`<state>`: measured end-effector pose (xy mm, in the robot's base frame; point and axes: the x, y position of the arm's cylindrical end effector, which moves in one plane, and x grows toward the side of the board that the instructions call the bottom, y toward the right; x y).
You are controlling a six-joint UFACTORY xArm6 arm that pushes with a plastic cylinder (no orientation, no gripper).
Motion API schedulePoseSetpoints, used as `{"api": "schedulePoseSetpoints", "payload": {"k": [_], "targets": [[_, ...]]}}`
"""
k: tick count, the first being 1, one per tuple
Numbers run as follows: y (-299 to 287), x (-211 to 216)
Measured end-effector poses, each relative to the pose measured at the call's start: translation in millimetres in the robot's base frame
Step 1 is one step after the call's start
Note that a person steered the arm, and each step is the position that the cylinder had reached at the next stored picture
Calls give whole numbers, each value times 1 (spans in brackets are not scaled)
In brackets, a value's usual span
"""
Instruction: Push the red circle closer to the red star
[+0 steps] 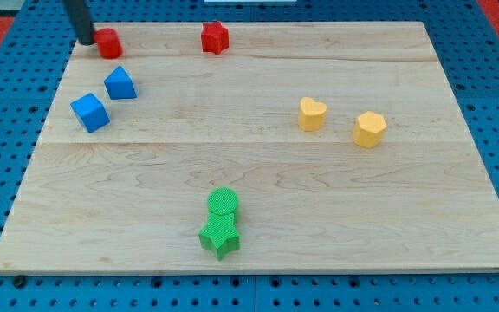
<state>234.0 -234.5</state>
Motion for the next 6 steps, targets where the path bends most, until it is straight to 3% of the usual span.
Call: {"api": "schedulePoseSetpoints", "payload": {"k": [1, 2, 3, 5, 6], "targets": [[72, 11], [17, 18], [33, 37], [174, 34], [186, 96]]}}
